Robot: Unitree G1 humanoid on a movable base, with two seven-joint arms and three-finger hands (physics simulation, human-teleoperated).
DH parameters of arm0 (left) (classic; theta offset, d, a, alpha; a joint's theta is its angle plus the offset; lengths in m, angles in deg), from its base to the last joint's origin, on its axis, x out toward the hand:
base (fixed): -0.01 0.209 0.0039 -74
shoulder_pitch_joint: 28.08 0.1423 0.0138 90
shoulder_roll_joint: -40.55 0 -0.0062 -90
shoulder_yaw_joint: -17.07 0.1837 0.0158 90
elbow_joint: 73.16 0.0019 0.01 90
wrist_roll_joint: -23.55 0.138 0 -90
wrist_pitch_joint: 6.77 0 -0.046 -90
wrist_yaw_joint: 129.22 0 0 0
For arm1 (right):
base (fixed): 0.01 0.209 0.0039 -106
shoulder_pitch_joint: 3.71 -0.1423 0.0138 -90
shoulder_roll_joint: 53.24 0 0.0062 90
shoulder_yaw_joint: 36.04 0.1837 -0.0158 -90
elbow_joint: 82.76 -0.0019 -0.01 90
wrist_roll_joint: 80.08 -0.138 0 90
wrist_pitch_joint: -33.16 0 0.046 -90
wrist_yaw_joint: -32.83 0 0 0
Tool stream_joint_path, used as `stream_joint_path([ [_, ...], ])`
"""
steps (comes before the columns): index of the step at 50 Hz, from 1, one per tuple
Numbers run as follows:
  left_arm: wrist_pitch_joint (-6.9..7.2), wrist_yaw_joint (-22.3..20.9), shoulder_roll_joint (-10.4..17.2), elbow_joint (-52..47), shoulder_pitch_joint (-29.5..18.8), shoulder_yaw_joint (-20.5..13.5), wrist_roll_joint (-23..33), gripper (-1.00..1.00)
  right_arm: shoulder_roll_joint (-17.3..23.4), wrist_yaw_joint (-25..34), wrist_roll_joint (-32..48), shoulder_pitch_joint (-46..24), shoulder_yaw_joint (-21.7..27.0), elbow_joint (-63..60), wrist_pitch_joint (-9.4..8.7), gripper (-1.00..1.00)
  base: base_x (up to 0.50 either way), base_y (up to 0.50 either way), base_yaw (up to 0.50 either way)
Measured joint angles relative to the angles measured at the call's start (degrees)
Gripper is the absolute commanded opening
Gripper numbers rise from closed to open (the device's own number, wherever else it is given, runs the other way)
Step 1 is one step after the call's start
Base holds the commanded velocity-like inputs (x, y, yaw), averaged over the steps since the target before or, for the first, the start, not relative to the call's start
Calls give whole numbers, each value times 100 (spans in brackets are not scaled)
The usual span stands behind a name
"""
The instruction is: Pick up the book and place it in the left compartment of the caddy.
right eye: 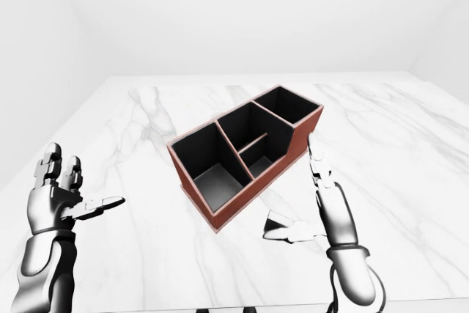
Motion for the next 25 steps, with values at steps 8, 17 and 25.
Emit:
stream_joint_path([
  [8, 69, -15, -28, -115, 18, 26, 21, 100, -42, 594, 452, 54, 265, -268, 0, 100, 0, 0, 0],
  [17, 89, -28, -50, -154, 26, 43, 39, 100, -88, 1139, 830, 53, 558, -416, 0, 100, 0, 0, 0],
  [25, 87, -28, -51, -147, 20, 54, 46, 100, -154, 1453, 1012, 94, 738, -318, 0, 100, 0, 0, 0],
])
